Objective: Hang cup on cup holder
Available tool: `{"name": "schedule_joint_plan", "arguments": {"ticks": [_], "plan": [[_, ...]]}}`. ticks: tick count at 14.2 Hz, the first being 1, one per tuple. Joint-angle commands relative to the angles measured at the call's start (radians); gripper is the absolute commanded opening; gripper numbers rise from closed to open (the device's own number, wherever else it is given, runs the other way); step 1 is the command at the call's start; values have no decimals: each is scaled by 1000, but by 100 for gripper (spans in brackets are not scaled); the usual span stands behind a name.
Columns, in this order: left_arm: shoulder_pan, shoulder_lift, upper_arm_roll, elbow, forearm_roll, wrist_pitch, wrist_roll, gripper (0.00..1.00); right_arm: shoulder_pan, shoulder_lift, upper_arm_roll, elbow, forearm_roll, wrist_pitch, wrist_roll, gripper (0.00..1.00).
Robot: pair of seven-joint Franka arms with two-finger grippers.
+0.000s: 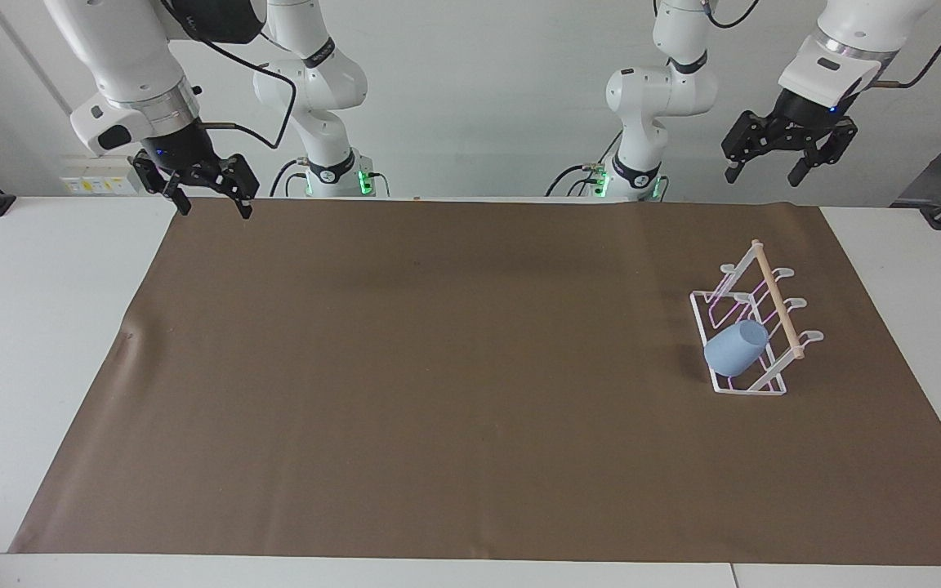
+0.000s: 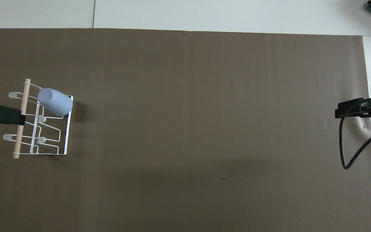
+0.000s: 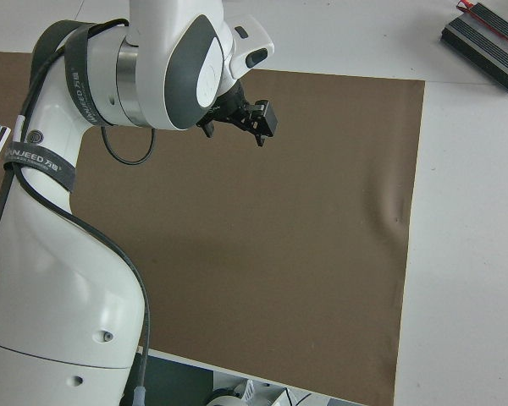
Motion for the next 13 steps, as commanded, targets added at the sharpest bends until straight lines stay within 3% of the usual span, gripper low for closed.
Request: {"name": "schedule_joint_plan", "arguments": {"ticks": [1,13], "plan": [[-5,37,20,53,-23,-55,41,100,-14,-33,10,-39,-11,17,8,100],[-16,98,6,85,-17,-46,79,100,-16,-33,10,-39,-11,18,6,100]]}}
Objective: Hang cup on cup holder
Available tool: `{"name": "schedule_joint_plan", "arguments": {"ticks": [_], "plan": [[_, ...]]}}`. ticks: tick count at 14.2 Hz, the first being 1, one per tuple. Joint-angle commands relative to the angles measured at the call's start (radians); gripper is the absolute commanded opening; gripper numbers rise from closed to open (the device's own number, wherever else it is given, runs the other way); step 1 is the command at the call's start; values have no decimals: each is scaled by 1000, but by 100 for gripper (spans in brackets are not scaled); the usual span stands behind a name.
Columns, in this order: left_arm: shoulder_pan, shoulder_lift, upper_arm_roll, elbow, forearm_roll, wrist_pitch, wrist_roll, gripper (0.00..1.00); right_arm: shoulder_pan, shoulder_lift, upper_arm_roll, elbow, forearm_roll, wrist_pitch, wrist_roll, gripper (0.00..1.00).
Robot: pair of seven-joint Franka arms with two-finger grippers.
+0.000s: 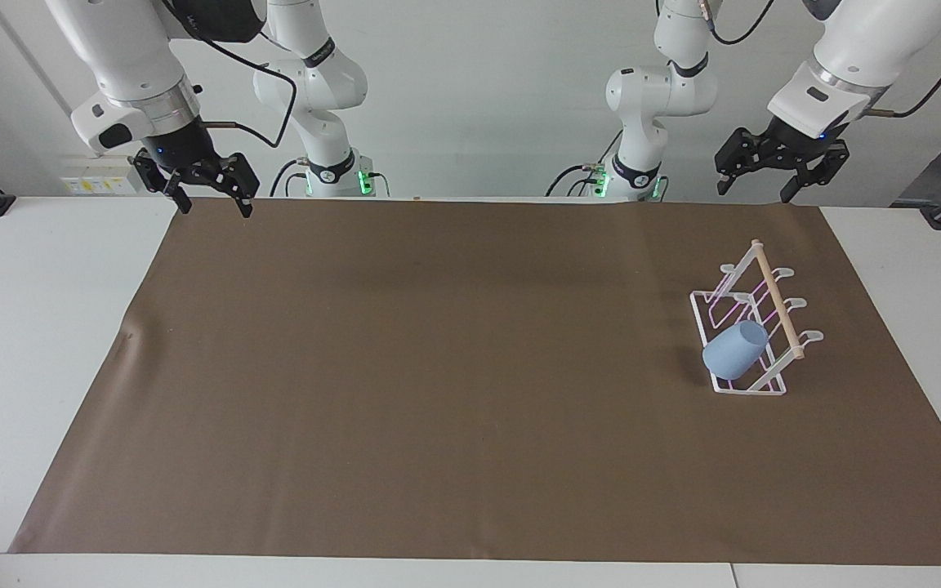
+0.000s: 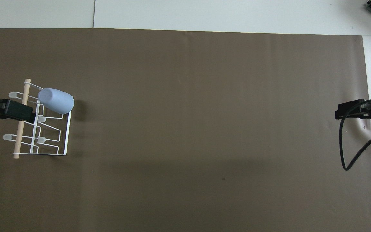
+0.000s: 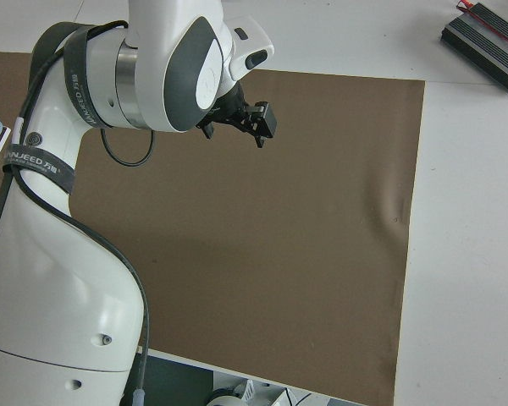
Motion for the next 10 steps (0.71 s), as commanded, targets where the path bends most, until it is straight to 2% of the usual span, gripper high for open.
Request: {"name": "schedule_joint_plan", "arguments": {"ticks": [1,3,10], "plan": [[-10,13,7,36,-3,-18,26,100,-16,-26,10,-32,-11,17,7,100],[-14,9,4,28,11,16,26,100,-16,-26,9,-32,-11,17,7,100],[-11,-4,7,18,28,12,14,100,-16,-26,9,-32,-11,17,7,100]]}}
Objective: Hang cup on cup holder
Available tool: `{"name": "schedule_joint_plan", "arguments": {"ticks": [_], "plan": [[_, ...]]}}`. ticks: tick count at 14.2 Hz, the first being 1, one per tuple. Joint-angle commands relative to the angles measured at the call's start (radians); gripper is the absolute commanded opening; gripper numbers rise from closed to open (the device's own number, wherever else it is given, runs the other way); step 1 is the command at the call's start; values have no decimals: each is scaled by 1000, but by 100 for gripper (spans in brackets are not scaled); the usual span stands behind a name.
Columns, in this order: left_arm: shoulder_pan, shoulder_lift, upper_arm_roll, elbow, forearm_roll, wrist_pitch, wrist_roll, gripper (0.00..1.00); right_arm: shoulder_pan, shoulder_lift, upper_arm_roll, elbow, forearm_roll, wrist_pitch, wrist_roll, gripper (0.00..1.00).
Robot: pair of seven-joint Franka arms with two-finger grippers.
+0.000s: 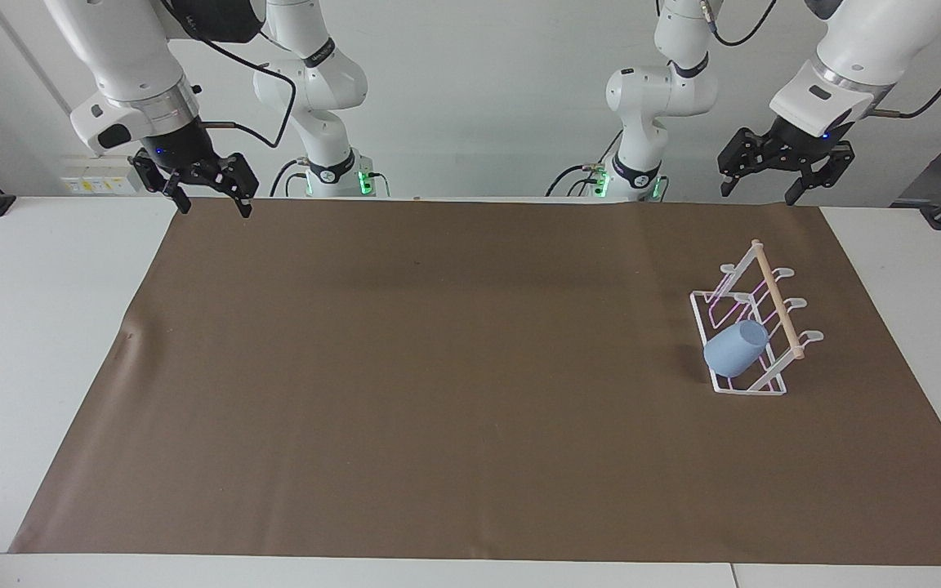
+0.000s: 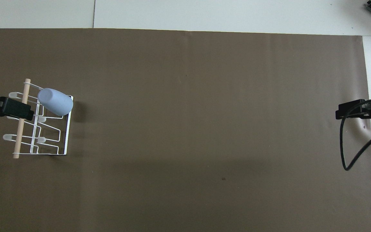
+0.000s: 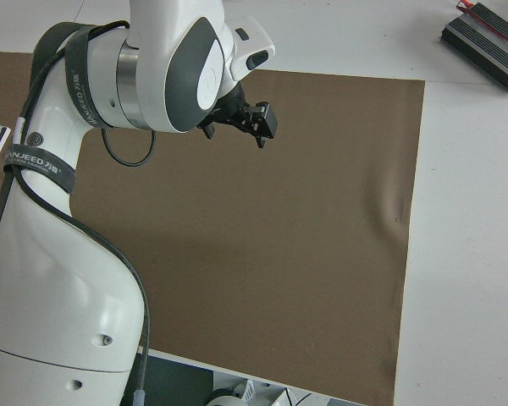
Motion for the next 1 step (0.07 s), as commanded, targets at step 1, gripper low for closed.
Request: {"name": "schedule_joint_plan", "arguments": {"ticks": [1], "plan": [[-9,-5,8,4,16,4,3,100,-15,-26,10,-31,-11,17,7,100]]}}
